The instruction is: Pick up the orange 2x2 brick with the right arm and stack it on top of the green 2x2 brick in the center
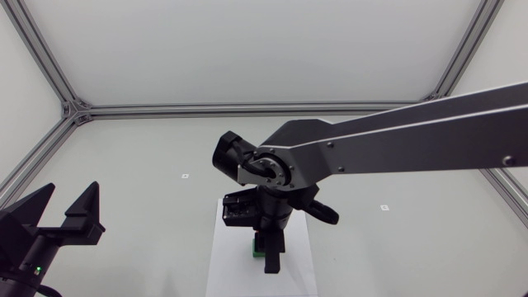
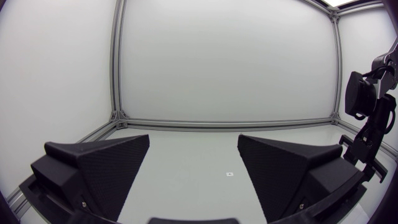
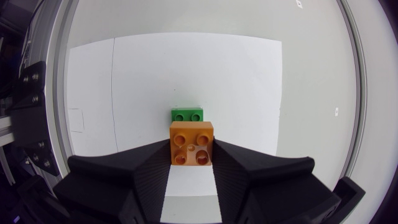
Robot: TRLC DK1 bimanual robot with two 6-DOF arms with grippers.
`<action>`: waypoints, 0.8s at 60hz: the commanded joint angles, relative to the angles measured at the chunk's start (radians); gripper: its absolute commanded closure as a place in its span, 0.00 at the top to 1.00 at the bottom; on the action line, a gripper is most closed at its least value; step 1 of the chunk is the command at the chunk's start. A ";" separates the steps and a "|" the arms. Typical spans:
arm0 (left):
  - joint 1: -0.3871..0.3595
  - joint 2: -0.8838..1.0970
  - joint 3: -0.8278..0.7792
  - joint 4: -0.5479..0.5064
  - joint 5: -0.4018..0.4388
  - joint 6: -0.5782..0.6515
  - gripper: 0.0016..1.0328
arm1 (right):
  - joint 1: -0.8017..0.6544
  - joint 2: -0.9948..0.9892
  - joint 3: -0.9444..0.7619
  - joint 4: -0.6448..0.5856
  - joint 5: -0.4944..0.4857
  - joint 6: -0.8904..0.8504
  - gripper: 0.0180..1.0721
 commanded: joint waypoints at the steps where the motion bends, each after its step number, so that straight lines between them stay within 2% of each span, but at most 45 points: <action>1: 0.001 -0.008 -0.041 -0.015 0.004 0.013 0.96 | -0.005 0.030 0.023 -0.003 -0.003 -0.030 0.19; 48: 0.001 -0.008 -0.041 -0.015 0.004 0.013 0.96 | 0.008 0.085 0.040 -0.002 -0.004 -0.004 0.19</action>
